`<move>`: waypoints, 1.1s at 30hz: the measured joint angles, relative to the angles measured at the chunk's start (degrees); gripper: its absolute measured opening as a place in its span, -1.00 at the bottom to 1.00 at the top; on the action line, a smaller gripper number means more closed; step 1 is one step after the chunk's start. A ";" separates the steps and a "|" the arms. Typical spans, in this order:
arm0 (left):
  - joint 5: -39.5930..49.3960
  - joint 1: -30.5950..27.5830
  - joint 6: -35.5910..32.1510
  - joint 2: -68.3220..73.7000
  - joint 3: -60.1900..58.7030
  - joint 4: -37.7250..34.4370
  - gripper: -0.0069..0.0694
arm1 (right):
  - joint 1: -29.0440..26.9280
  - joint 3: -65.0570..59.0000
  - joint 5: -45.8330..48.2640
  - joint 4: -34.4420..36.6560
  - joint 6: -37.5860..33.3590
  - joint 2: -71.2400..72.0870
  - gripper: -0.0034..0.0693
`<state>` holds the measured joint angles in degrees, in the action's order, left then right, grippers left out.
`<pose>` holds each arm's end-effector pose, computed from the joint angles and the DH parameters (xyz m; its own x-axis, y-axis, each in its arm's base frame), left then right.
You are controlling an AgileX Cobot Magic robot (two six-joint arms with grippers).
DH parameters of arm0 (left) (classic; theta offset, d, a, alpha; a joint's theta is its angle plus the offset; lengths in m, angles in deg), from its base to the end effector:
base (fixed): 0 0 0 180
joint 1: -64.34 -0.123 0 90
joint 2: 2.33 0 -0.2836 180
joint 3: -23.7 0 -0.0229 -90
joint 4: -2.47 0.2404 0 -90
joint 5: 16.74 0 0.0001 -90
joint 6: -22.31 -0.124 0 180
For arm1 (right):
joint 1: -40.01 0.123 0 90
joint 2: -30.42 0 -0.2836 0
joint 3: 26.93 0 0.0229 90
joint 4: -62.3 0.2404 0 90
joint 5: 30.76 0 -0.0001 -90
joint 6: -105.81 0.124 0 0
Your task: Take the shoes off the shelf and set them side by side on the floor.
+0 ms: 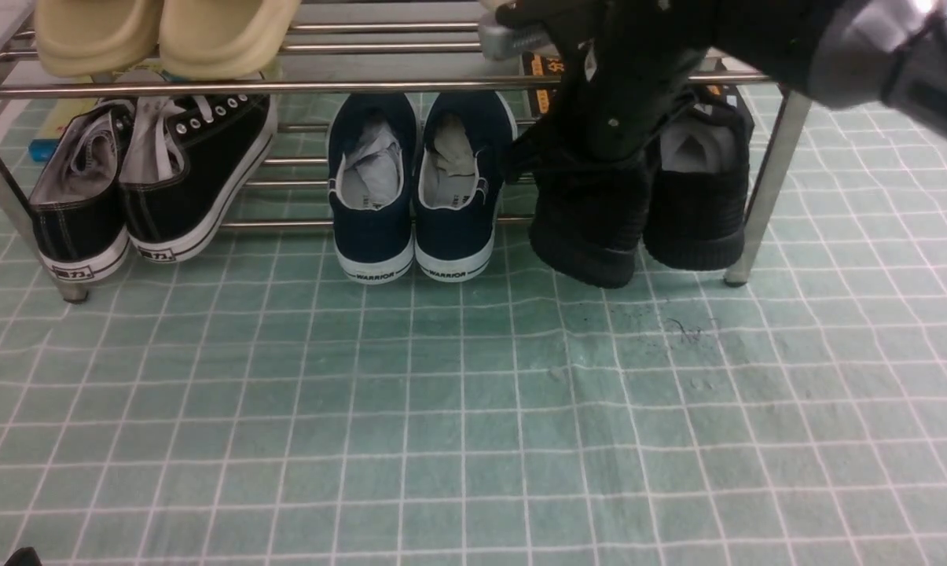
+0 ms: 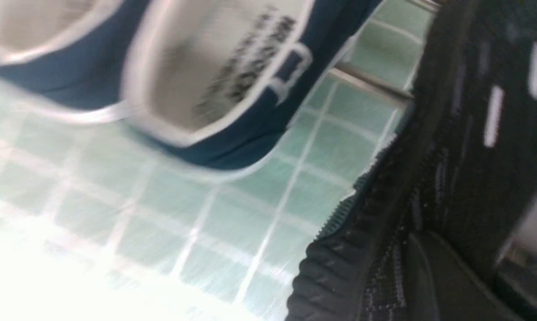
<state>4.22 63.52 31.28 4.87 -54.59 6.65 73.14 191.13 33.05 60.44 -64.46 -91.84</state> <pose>0.0753 0.0043 0.1652 -0.2777 -0.0923 -0.9562 -0.0641 0.9949 -0.0774 0.3820 0.2450 0.3047 -0.7842 -0.3270 -0.5274 -0.4170 0.9071 0.0577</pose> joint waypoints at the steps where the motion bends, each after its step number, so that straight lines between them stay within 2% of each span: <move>1: 0.00 0.00 0.00 0.00 0.00 0.00 -0.19 | 0.01 0.00 1.71 1.86 -0.71 2.10 -0.90; 7: 0.00 0.00 0.00 0.00 0.00 0.00 -0.19 | 0.06 0.00 8.41 9.44 -4.26 8.94 -0.90; 13: 0.00 0.00 0.00 0.00 0.00 0.00 -0.19 | 0.55 -3.22 8.59 13.24 -4.80 14.23 -0.89; 18: 0.00 0.00 0.00 -0.04 0.00 0.00 -0.19 | 4.37 -13.23 8.54 14.01 -4.31 21.46 -0.89; 22: 0.00 0.00 0.00 -0.04 0.00 0.00 -0.19 | 9.97 -24.36 8.64 14.87 -3.28 25.82 -0.89; 26: 0.00 0.00 0.00 -0.04 0.00 0.00 -0.19 | 13.08 -30.25 7.27 13.64 -1.86 25.07 -0.89; 33: 0.00 0.00 0.00 -0.04 0.00 0.00 -0.19 | 14.89 -31.72 -1.60 5.22 2.32 20.74 -0.89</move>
<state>4.22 63.52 31.28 4.83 -54.59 6.65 88.03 159.41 31.45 65.65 -62.15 -71.11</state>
